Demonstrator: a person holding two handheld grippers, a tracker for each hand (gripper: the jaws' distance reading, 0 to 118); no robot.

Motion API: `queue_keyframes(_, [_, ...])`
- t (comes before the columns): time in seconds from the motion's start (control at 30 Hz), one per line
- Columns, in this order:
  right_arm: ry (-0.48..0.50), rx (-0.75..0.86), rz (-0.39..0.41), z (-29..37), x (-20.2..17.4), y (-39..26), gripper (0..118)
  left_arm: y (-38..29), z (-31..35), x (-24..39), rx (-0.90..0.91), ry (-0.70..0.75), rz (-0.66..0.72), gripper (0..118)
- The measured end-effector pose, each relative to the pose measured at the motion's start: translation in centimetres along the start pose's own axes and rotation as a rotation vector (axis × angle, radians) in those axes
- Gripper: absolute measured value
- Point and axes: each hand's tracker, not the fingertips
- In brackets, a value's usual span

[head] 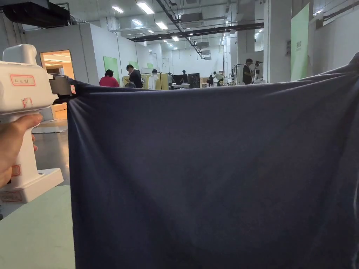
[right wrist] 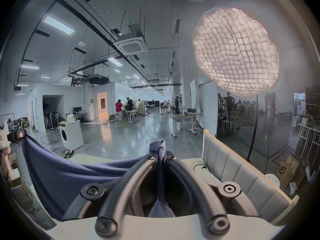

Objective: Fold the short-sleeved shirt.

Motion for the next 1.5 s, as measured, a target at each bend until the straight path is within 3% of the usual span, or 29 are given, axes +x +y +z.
queue_keyframes(0.33, [-0.008,-0.019,0.033,-2.9,-0.8,-1.6,3,-1.7,-2.5,0.4,0.004,0.036,-0.045,5])
queue_keyframes(0.63, [0.033,-0.082,-0.018,-9.9,-1.2,-1.8,3,-2.5,-10.5,-1.4,-0.071,0.071,0.000,5])
queue_keyframes(0.87, [-0.021,-0.090,0.105,-15.8,-4.2,-2.5,3,-4.2,-16.7,-2.4,-0.087,0.163,-0.007,5])
queue_keyframes(0.93, [-0.009,-0.096,0.086,-17.4,-4.8,-2.5,3,-4.1,-18.4,-2.1,-0.118,0.217,-0.041,5])
queue_keyframes(1.1, [-0.052,-0.147,0.073,-24.6,-4.9,-2.0,3,-4.3,-21.1,-2.3,-0.118,0.204,-0.055,5])
queue_keyframes(1.23, [-0.063,-0.148,0.066,-27.0,-4.6,-2.1,3,-5.0,-22.9,-1.9,-0.151,0.214,-0.148,5])
queue_keyframes(1.3, [-0.096,-0.162,0.074,-28.3,-4.3,-2.0,3,-4.9,-23.9,-2.3,-0.174,0.207,-0.111,5])
queue_keyframes(1.37, [-0.075,-0.162,0.022,-29.4,-3.8,-1.6,3,-5.2,-24.6,-2.5,-0.176,0.210,-0.079,5])
queue_keyframes(1.5, [-0.092,-0.153,0.000,-31.3,-3.8,-1.1,3,-5.8,-25.9,-2.2,-0.193,0.226,-0.083,5])
